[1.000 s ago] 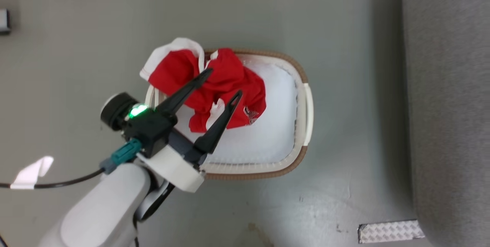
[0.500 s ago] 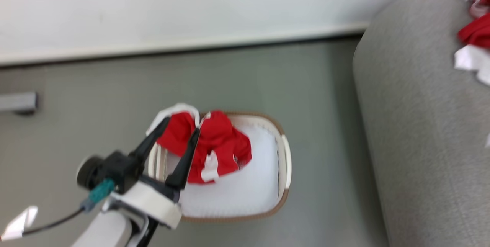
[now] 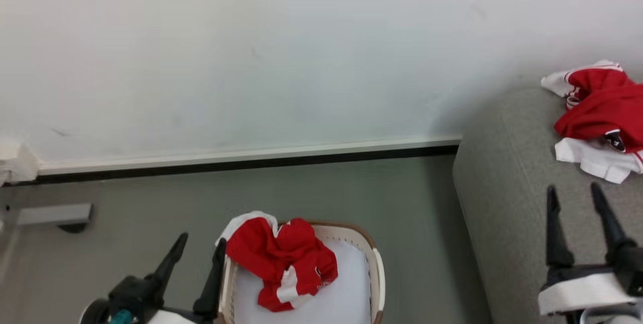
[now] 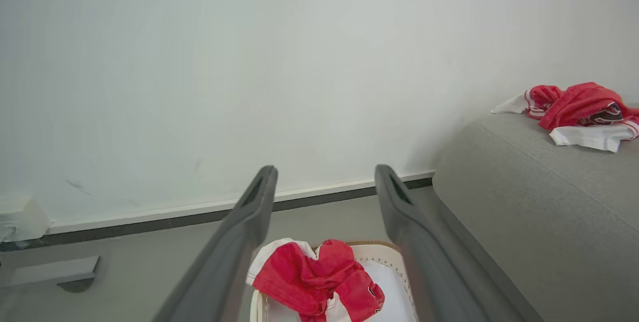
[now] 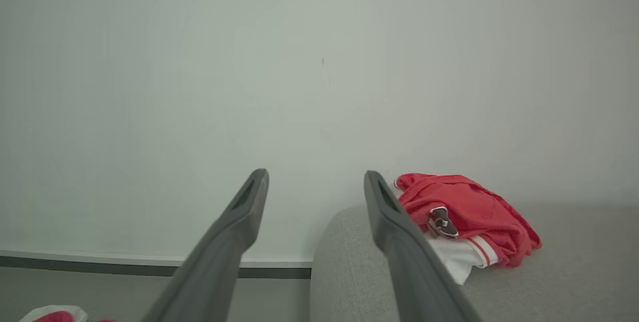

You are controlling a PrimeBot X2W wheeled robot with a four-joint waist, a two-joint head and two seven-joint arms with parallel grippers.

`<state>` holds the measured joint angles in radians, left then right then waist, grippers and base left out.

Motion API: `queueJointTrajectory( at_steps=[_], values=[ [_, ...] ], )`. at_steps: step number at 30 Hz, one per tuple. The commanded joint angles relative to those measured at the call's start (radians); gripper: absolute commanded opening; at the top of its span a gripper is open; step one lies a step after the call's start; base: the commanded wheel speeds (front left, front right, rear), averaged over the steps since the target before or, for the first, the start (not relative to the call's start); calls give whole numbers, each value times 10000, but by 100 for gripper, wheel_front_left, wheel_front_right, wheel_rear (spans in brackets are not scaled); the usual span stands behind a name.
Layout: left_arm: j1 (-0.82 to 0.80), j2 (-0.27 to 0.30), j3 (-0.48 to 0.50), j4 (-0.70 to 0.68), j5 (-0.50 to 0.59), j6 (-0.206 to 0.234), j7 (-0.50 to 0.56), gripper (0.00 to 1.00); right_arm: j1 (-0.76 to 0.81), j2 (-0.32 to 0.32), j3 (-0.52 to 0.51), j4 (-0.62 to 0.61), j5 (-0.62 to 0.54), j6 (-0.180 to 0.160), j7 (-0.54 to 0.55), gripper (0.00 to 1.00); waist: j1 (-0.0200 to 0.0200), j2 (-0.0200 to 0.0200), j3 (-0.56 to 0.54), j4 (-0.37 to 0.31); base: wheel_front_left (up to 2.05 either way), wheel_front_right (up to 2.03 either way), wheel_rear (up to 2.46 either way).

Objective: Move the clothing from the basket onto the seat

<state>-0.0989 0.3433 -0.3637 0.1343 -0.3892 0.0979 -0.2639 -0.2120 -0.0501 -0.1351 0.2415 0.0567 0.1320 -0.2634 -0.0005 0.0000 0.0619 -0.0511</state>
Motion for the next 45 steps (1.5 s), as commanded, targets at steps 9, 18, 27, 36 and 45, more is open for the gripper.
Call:
queueJointTrajectory(
  at_steps=[9,18,27,36,45],
  values=[
    [1047,-801,1268,190,733,-399,-7,100,1822,-25,1398,8,579,-25,-10,100,5,0,-724,456,0,0,0],
    [1454,-1399,1991,354,1256,-920,-7,100,2111,-18,1513,291,977,-25,-9,100,5,0,-818,352,0,0,0],
    [1453,-1805,2589,526,1735,-1455,-7,100,1955,-18,1632,429,1019,-25,-11,100,5,0,-740,219,0,0,0],
    [1313,-1993,2807,681,2040,-1837,-7,100,1703,-19,1702,299,1073,-25,-12,100,5,0,-464,29,0,0,0],
    [-484,-1625,1487,1517,2400,-2245,-6,100,828,-19,1410,-418,916,-25,-10,100,5,0,1382,-373,0,0,0]
  ],
)
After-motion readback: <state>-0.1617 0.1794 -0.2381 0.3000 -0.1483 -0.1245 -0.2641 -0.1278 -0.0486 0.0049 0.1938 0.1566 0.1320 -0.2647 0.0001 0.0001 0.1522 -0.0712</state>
